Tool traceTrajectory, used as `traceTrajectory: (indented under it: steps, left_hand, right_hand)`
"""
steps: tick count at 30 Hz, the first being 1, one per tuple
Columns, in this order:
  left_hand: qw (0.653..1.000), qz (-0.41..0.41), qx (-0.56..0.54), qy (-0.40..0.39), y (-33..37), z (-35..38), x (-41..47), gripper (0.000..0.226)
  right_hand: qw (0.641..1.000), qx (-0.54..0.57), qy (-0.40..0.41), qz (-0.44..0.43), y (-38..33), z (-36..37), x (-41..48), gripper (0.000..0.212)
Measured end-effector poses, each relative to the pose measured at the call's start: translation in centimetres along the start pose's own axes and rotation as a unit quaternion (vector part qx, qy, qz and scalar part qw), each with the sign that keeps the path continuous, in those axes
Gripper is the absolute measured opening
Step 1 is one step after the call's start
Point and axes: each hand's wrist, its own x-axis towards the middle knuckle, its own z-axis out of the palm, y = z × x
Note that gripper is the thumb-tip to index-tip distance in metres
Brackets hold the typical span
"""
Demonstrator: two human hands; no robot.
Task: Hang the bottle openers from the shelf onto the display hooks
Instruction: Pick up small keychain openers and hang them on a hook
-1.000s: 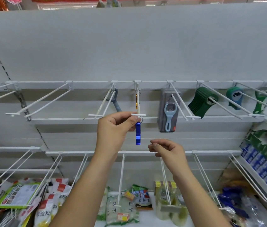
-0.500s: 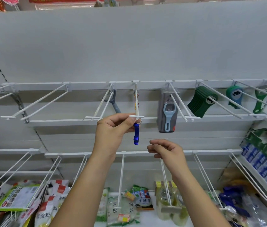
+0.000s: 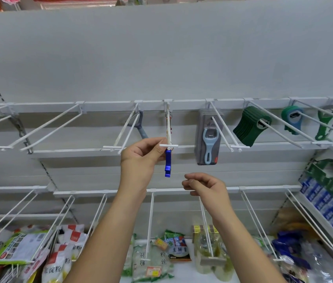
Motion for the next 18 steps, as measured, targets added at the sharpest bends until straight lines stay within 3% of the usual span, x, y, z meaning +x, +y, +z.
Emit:
traceTrajectory:
  steps: [7,18]
  left_hand:
    - [0.998,0.034,0.034,0.051,-1.9,1.4,3.4,0.011]
    - [0.996,0.054,0.044,0.049,-3.9,3.1,10.1,0.009]
  right_hand:
    - [1.0,0.014,-0.01,-0.004,0.2,0.2,0.6,0.017]
    - [1.0,0.018,0.003,0.004,1.4,-0.6,1.9,0.016]
